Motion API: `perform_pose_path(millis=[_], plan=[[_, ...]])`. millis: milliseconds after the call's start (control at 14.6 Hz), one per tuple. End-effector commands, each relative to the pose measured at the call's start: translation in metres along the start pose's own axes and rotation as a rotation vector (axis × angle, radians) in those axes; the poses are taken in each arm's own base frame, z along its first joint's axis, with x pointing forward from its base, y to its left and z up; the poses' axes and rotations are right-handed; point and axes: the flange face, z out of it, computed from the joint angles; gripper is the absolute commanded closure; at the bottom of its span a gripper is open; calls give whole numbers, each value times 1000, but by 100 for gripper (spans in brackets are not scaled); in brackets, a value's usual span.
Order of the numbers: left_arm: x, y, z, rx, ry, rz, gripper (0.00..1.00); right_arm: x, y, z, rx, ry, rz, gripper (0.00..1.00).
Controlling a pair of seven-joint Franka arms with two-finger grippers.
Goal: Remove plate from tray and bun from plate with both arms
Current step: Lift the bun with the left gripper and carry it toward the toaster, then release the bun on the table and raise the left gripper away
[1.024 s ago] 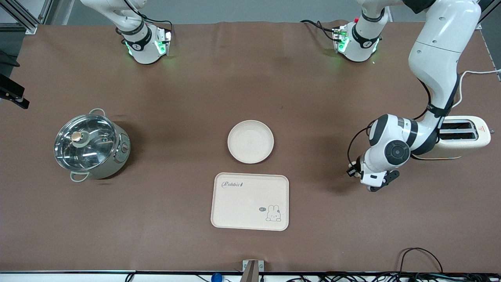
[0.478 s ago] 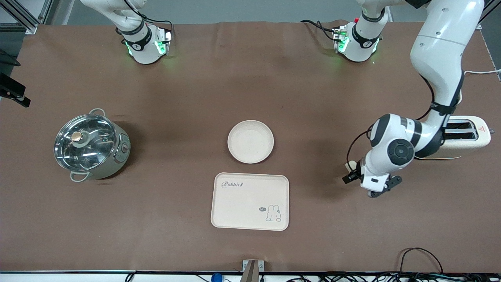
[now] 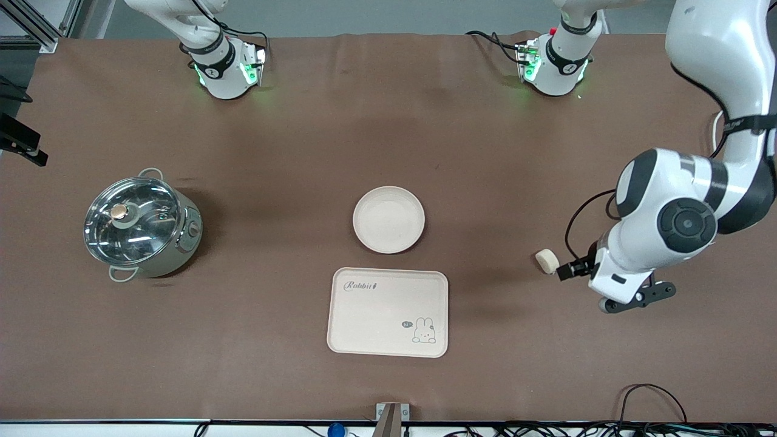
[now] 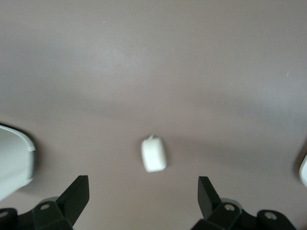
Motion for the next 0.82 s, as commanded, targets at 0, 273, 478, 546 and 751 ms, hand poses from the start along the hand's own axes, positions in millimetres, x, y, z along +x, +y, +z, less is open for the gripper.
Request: perform_pose_path(millis=[0, 273, 478, 546, 751], plan=[[-16, -28, -26, 70, -46, 86, 0, -1, -2, 0, -11, 0, -4, 0], [-32, -60, -102, 60, 49, 117, 0, 0, -4, -1, -7, 3, -8, 0], [-50, -61, -140, 61, 106, 148, 0, 0, -4, -1, -8, 3, -7, 0], [-54, -61, -148, 62, 120, 150, 0, 0, -4, -1, -8, 4, -7, 0], [-71, -63, -181, -13, 146, 157, 0, 0, -3, -1, -5, 6, -6, 0]])
